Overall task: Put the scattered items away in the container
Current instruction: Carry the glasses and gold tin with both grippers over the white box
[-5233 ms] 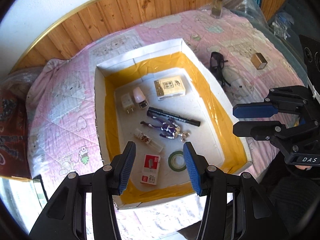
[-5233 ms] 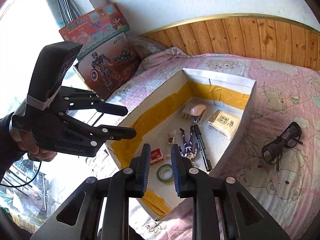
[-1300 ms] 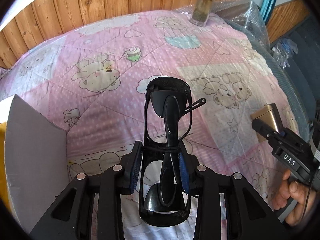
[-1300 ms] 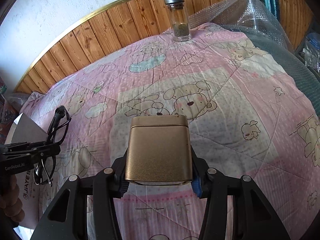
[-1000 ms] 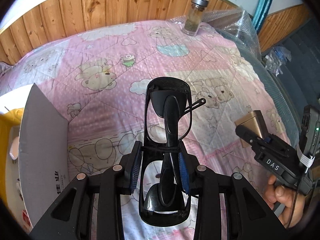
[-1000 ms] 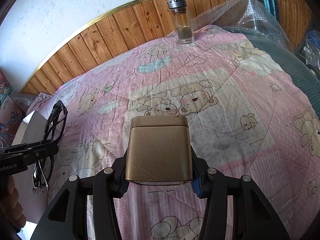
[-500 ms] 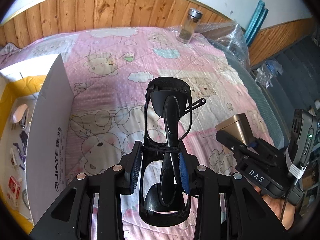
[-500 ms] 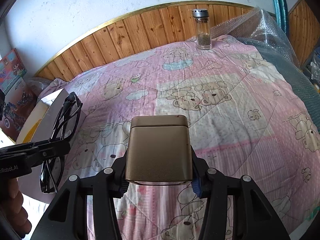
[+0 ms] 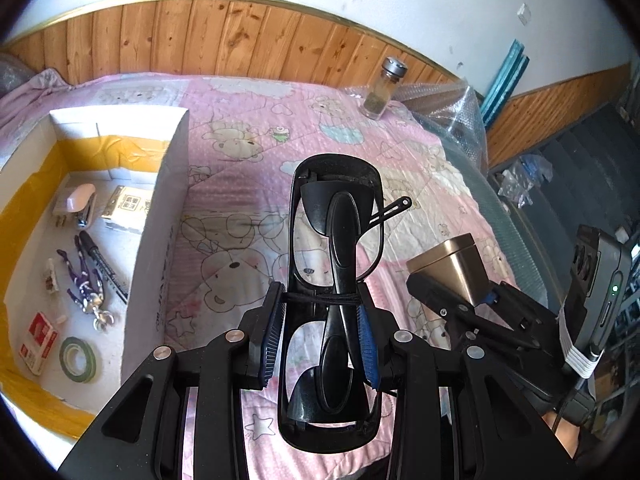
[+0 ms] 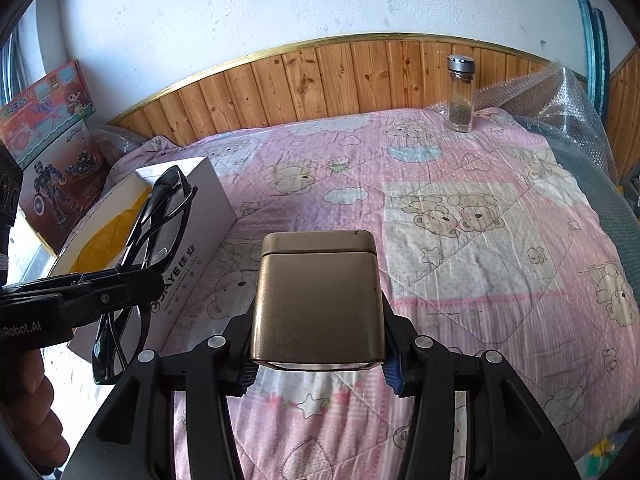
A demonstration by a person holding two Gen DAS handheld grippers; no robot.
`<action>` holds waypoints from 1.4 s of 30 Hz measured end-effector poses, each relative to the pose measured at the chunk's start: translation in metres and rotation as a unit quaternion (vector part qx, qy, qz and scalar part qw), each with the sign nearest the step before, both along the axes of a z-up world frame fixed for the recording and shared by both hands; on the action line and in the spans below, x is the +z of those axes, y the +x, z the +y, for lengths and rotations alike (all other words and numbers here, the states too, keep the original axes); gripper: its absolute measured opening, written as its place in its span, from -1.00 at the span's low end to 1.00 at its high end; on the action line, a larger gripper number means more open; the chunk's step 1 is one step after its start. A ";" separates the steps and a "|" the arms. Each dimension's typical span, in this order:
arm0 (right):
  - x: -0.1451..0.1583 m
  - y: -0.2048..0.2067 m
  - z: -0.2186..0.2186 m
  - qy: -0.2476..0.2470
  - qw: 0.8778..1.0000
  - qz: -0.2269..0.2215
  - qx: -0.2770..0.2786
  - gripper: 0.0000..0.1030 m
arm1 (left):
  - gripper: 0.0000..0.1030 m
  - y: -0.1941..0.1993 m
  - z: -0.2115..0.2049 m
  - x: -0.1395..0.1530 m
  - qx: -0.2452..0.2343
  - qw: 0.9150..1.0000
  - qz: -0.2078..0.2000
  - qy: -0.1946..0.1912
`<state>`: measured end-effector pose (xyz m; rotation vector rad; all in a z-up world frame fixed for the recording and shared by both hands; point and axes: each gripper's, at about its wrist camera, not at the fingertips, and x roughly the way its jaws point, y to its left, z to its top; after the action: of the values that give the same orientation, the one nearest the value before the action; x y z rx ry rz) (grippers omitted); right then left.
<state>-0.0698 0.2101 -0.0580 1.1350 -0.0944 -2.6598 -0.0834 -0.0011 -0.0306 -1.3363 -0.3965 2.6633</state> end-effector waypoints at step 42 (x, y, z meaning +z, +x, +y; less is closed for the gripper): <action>0.046 0.037 -0.160 0.027 0.984 0.052 0.170 -0.03 | -0.32 0.081 -0.147 0.024 0.112 0.994 0.020 0.000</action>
<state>-0.0327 0.0500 -0.0123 0.9297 0.1769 -2.4205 -0.0021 -0.1485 -0.0061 -1.3061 -0.5719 2.8648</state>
